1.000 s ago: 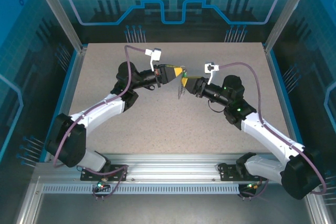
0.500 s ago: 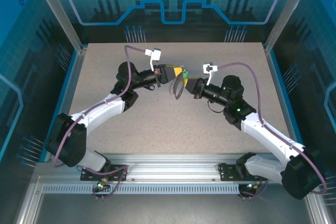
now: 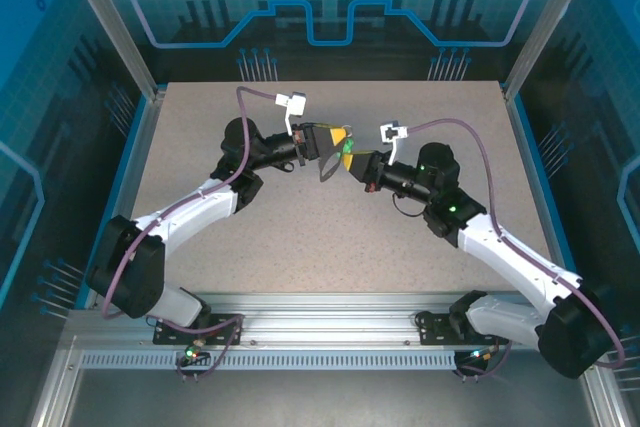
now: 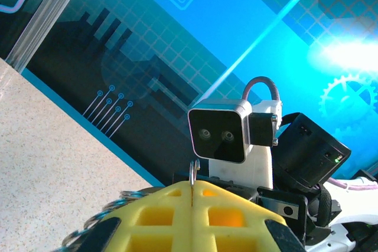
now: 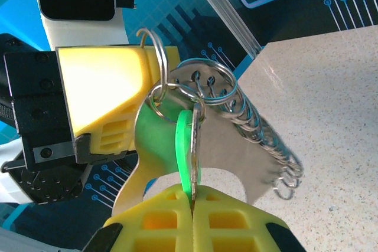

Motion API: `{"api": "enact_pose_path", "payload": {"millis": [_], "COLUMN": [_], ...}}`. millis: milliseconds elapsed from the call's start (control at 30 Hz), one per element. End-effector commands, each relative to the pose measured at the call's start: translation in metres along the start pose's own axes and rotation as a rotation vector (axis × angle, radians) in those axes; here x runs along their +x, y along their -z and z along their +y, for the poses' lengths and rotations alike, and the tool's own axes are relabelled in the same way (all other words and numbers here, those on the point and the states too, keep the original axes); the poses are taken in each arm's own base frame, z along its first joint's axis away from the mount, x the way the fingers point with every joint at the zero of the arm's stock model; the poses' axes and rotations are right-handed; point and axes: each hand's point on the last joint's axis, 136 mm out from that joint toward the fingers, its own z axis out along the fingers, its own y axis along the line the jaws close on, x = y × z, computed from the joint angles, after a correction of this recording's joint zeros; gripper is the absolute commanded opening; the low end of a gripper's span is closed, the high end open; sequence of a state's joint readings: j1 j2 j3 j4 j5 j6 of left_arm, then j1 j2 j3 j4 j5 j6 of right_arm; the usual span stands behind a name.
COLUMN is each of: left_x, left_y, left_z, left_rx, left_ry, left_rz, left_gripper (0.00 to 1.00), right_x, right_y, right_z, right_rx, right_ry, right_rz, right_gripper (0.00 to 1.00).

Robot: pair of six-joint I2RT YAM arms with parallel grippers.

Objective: Put the keys on the keyring

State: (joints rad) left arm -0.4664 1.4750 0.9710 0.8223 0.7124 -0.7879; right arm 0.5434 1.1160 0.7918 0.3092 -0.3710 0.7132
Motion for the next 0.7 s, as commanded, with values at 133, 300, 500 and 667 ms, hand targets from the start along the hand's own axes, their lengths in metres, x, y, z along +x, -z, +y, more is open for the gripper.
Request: {"api": "enact_pose_path", "payload": {"millis": [133, 300, 500, 667], "left_x": [-0.009, -0.011, -0.011, -0.011], "left_y": [0.000, 0.000, 0.000, 0.000], "left_z": [-0.010, -0.010, -0.011, -0.012], "left_rx": [0.042, 0.042, 0.043, 0.050], "left_ry": [-0.042, -0.043, -0.042, -0.044], "left_rz": [-0.027, -0.029, -0.028, -0.032], "left_gripper": [0.00, 0.00, 0.00, 0.00], "right_x": [0.011, 0.016, 0.016, 0.001], "right_y": [-0.011, -0.011, 0.002, 0.029], "right_z": [0.008, 0.006, 0.000, -0.005], "right_rx": [-0.014, -0.002, 0.046, 0.082], "right_ry": [0.025, 0.023, 0.022, 0.016], "right_rz": [0.066, 0.093, 0.094, 0.035], "right_gripper": [0.00, 0.00, 0.20, 0.31]}}
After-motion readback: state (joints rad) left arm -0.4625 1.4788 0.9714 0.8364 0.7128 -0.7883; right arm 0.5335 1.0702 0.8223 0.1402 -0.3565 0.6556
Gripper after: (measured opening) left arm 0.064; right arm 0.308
